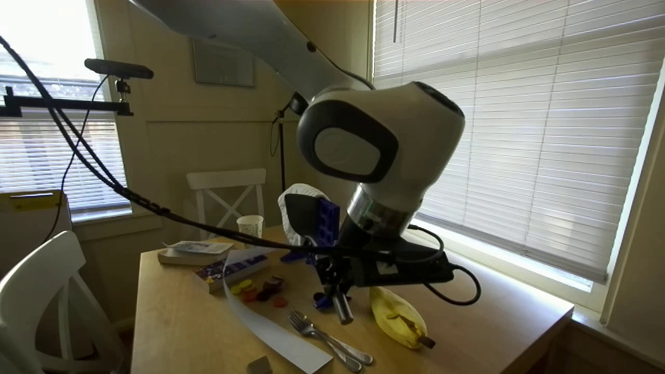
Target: Move the stapler downwards and the spatula forward onto the table
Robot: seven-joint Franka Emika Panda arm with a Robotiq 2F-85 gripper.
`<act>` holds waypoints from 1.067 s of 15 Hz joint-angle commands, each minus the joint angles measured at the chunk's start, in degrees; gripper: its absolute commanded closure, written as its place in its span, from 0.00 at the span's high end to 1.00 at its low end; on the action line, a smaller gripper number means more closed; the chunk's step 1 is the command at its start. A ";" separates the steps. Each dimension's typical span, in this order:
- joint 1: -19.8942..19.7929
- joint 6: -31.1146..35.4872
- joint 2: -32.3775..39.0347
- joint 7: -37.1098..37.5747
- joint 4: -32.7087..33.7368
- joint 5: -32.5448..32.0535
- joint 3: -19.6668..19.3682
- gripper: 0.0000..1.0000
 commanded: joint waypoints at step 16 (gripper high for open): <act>-1.97 -20.21 1.59 -17.00 5.92 1.07 1.78 0.06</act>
